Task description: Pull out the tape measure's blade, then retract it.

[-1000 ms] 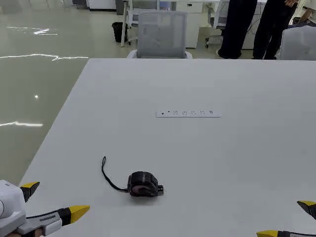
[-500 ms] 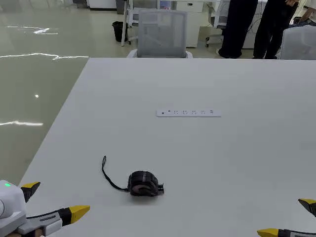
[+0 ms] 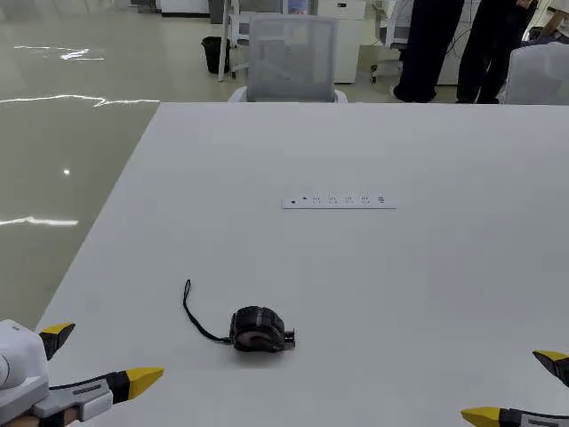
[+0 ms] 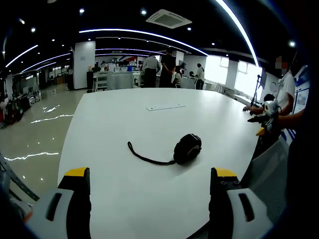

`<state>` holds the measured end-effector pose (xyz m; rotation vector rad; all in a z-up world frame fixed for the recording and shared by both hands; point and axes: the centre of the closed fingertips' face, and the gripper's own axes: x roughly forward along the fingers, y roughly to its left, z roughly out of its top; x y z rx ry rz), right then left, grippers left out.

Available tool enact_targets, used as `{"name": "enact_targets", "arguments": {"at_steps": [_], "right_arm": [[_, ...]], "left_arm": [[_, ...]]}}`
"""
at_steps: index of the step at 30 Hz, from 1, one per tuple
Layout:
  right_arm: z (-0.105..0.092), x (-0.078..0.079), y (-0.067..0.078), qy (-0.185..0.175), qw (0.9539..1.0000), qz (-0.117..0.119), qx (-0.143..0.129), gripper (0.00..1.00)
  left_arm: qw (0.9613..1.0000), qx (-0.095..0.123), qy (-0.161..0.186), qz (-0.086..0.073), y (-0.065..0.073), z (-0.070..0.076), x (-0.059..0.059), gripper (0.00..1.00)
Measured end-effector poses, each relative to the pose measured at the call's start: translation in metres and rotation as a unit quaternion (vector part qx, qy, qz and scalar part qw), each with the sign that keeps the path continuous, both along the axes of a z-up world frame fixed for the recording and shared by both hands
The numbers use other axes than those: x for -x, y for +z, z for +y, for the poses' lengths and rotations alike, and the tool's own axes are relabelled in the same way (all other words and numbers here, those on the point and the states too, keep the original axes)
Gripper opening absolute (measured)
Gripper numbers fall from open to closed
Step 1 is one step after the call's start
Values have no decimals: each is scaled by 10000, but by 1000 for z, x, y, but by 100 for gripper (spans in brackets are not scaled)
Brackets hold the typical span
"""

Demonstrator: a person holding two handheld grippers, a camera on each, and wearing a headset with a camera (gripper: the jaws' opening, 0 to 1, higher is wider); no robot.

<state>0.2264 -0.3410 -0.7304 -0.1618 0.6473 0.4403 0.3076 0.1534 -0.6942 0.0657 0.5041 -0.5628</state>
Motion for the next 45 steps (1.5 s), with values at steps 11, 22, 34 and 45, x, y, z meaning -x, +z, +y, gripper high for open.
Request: {"name": "enact_targets", "arguments": {"at_steps": [11, 22, 34, 45], "right_arm": [[2, -9, -1, 77, 10000, -9, 17, 100], [8, -23, -3, 290, 9996, -23, 30, 100], [26, -36, -7, 637, 9980, 0, 28, 100], [33, -50, -12, 777, 9970, 12, 28, 100]], "left_arm": [[9997, -31, -257, -37, -4, -15, -5, 99], [9987, -42, -506, 9, -8, -28, -17, 99], [9954, -152, -943, 17, -16, -51, -27, 99], [9937, -159, -1103, 127, -25, -62, -37, 99]]}}
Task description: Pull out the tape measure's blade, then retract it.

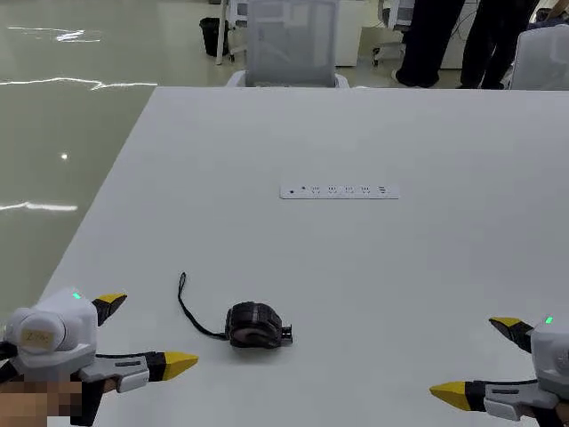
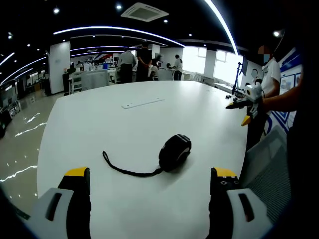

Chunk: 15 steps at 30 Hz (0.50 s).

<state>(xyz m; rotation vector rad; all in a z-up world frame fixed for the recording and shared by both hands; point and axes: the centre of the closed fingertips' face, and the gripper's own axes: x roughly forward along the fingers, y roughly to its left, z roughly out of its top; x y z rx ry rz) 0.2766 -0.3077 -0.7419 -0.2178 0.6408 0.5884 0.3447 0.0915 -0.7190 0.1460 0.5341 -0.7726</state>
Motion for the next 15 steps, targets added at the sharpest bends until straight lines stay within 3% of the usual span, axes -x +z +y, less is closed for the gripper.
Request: {"name": "enact_targets", "arguments": {"at_steps": [6, 15], "right_arm": [[5, -8, -2, 161, 9999, 23, 25, 100], [21, -24, 1, 505, 9987, -75, 31, 100]], "left_arm": [[9990, -162, -418, 36, -5, -14, -1, 99], [9952, -306, -934, 1, 1, -37, -17, 99]]}}
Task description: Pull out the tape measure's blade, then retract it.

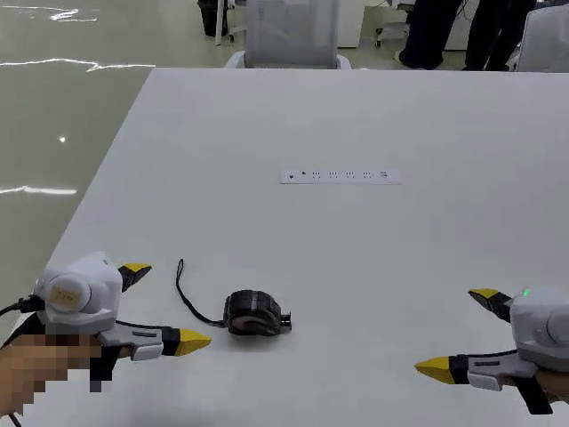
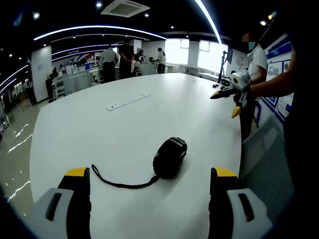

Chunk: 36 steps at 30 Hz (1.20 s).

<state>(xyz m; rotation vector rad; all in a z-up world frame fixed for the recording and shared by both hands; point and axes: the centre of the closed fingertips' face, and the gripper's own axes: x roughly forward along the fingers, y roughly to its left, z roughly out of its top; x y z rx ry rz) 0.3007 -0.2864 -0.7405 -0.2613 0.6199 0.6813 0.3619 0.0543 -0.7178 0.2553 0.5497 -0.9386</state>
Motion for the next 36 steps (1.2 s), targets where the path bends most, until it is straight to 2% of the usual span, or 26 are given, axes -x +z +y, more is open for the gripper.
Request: {"name": "enact_targets", "arguments": {"at_steps": [2, 8, 12, 21, 24, 26, 31, 36], "right_arm": [[5, -3, 0, 81, 10000, -2, 9, 100], [16, -11, 0, 285, 9996, 15, 11, 100], [27, -16, -1, 490, 9988, -3, -26, 100], [54, -28, -6, 895, 9960, 10, -6, 100], [65, -31, -7, 1047, 9945, 50, -2, 100], [70, -32, -7, 1120, 9937, 63, -6, 100], [84, -36, -10, 1374, 9905, 102, 17, 99], [107, -36, -15, 1770, 9841, 139, 49, 99]], "left_arm": [[9998, -117, -165, 11, -2, -6, -2, 99], [9983, -265, -527, -12, -4, -22, -8, 99], [9958, -439, -804, 24, -8, -30, -10, 99], [9901, -628, -1258, 13, -8, -46, -18, 99], [9854, -753, -1527, 67, -13, -54, -16, 99], [9837, -791, -1611, 91, -15, -57, -15, 99], [9775, -956, -1879, 85, -22, -67, -14, 99], [9698, -1119, -2166, 57, -31, -76, -14, 99]]}}
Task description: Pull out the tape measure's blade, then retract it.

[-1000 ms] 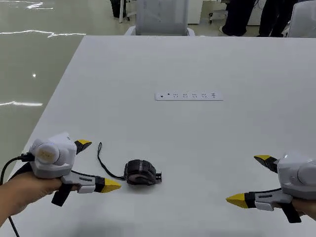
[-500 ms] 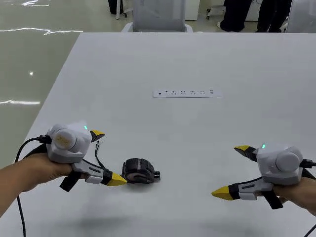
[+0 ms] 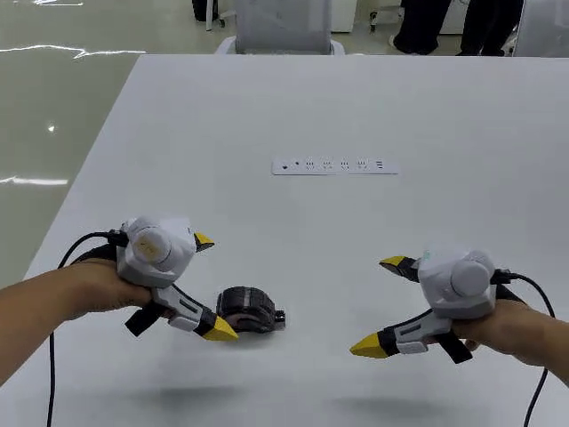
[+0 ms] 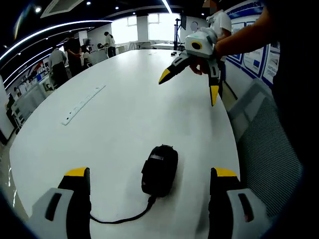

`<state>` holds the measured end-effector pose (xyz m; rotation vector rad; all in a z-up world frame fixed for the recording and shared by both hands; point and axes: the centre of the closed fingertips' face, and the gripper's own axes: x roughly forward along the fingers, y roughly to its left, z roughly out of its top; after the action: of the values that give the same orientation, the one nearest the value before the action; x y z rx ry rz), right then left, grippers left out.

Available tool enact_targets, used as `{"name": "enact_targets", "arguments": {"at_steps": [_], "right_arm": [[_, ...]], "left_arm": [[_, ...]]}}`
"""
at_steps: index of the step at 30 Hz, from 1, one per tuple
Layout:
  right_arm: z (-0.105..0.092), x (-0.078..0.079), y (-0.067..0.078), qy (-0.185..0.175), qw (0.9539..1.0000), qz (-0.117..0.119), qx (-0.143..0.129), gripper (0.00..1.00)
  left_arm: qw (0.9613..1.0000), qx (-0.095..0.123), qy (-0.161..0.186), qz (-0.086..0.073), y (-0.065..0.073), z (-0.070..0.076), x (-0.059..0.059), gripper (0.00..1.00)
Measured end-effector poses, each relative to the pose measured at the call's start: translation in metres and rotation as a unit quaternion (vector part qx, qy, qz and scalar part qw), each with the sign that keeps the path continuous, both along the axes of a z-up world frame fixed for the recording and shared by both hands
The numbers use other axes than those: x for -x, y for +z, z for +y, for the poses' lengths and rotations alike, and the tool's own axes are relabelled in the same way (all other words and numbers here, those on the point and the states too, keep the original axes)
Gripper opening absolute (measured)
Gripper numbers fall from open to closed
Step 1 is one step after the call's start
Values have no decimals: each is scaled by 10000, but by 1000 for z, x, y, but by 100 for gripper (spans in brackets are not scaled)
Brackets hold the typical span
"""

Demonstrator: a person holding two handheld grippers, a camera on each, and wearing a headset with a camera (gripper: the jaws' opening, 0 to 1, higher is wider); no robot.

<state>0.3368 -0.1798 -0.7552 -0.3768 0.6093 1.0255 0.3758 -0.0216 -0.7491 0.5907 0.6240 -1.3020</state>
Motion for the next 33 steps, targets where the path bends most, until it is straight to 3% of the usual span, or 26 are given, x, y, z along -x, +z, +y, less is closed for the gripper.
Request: {"name": "enact_targets", "arguments": {"at_steps": [11, 20, 26, 33], "right_arm": [[29, -9, -9, 468, 9988, 62, 86, 96], [47, -9, -21, 747, 9970, 113, 150, 90], [63, -9, -29, 1112, 9934, 54, 287, 81], [77, -18, -38, 1243, 9915, 4, 394, 74]], "left_arm": [[9992, -182, -340, 62, -14, -12, 1, 99], [9982, -271, -529, 33, -20, -17, 3, 84], [9976, -358, -580, 90, -29, -23, 5, 79], [9969, -448, -626, 183, -37, -31, 7, 70]]}}
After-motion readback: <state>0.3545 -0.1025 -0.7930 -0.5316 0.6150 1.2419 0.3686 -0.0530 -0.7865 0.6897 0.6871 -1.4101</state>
